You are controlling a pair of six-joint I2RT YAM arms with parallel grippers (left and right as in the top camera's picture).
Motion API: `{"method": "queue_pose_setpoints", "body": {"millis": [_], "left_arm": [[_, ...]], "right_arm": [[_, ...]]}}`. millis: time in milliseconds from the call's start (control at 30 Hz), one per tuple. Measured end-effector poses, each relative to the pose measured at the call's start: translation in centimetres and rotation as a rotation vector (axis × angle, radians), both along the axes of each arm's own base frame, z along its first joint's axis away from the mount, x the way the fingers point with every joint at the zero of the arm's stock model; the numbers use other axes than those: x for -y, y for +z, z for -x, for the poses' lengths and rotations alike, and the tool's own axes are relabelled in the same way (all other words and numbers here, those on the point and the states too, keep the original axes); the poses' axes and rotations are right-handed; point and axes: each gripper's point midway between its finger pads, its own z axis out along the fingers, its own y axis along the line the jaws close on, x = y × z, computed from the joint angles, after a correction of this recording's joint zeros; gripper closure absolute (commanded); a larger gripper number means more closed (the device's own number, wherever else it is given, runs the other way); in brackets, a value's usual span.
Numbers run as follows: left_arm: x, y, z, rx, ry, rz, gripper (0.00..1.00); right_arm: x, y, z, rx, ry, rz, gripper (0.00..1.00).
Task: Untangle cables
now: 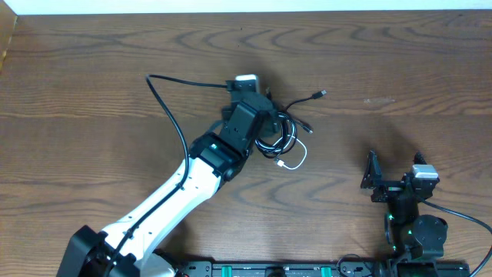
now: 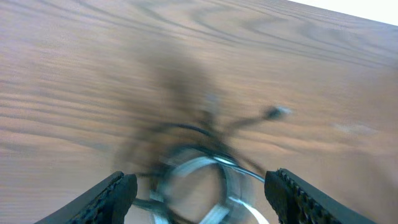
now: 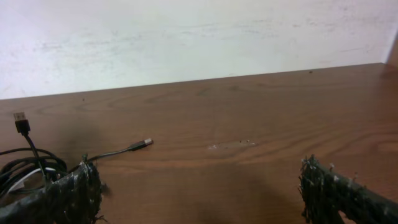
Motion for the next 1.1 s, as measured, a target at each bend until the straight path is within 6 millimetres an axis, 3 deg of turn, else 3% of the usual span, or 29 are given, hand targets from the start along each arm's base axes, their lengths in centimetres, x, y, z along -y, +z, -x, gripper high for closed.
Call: {"method": "queue_pose_setpoints", "body": {"millis": [133,300,433,733,867,967,1100], "left_arm": [[-3.0,-1.4,-1.4,0.011,0.09,-0.127,0.27],[-4.8,-4.8,-2.3,-0.047,0.094,-0.254,0.25],[-4.3,-7.4,-2.2,-0.113,-0.027,-0.302,0.09],[-1.9,-11.9,-0.8,-0.237,-0.241,-0.287,0.08],[-1.4,-14.5,0.1,-0.308,-0.29,-0.282,0.24],[-1.1,-15.1,0.6,-0.332,-0.315,-0.274,0.51],[-0.8,-15.1,0.8,-0.346,-0.31,-0.244,0.75]], "right_arm": [[0.0,0.0,0.0,0.0,0.0,0.0,0.01],[0.0,0.0,0.0,0.0,0.0,0.0,0.01],[0.0,0.0,0.0,0.0,0.0,0.0,0.01],[0.0,0.0,0.0,0.0,0.0,0.0,0.01],[0.0,0.0,0.0,0.0,0.0,0.0,0.01],[0.0,0.0,0.0,0.0,0.0,0.0,0.01],[0.0,0.0,0.0,0.0,0.0,0.0,0.01]]}}
